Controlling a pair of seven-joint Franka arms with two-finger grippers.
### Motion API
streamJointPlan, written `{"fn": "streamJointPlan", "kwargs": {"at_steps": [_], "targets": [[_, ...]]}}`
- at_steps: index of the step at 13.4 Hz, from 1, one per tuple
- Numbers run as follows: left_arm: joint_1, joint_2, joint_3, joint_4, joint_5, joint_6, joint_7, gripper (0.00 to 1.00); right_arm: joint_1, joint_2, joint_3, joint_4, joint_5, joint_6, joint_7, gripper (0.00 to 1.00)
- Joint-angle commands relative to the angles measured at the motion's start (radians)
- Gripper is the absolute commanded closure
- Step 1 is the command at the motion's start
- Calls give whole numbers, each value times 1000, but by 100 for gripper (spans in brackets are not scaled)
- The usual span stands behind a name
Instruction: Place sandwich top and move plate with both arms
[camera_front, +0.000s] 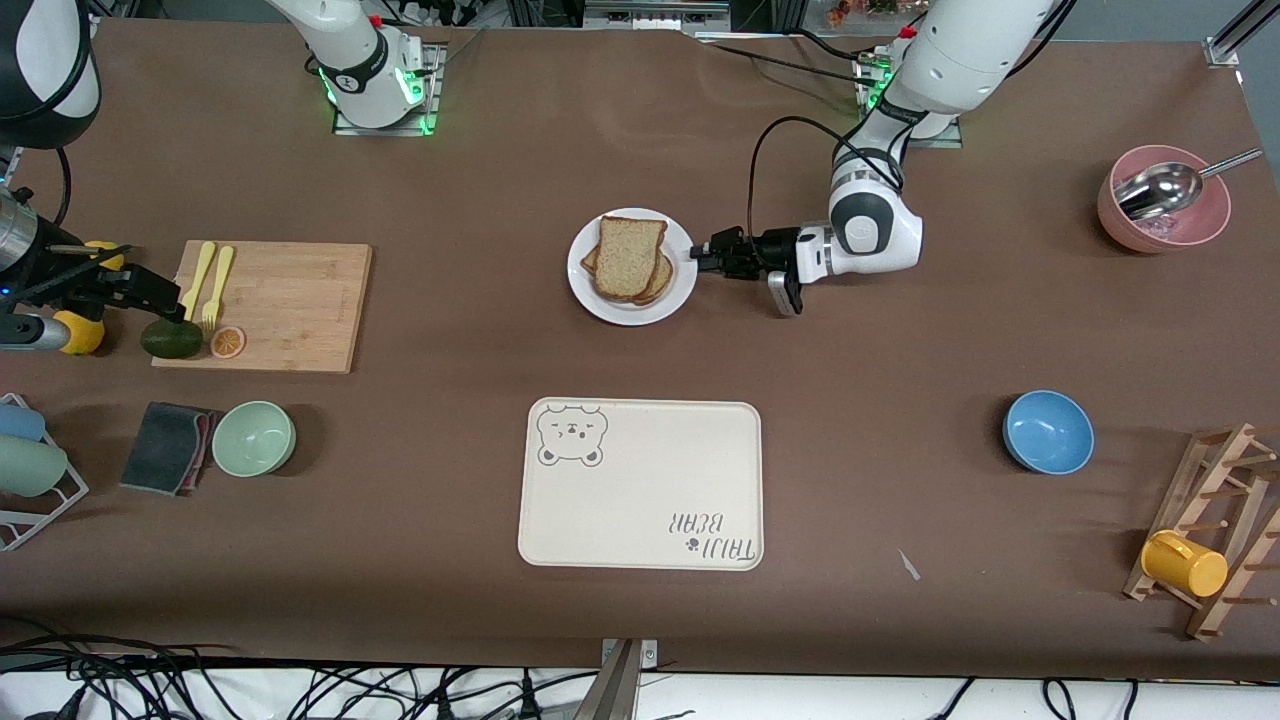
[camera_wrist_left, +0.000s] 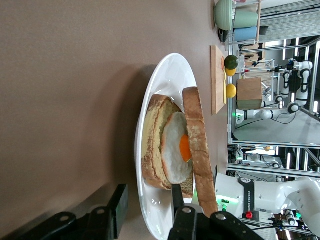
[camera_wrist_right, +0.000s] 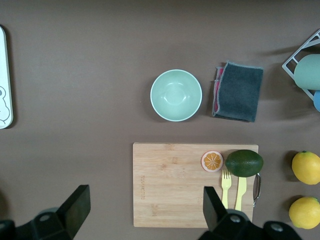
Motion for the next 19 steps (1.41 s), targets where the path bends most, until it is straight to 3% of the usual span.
{"fn": "streamJointPlan", "kwargs": {"at_steps": [1, 8, 19], "targets": [[-12, 2, -3, 13, -32, 21, -10, 57, -18, 2, 18, 15, 4, -18, 9, 0], [-13, 5, -19, 18, -66, 23, -10, 71, -15, 4, 18, 15, 2, -18, 9, 0], [-32, 27, -44, 39, -132, 67, -7, 71, -15, 21, 19, 12, -4, -17, 12, 0]]}}
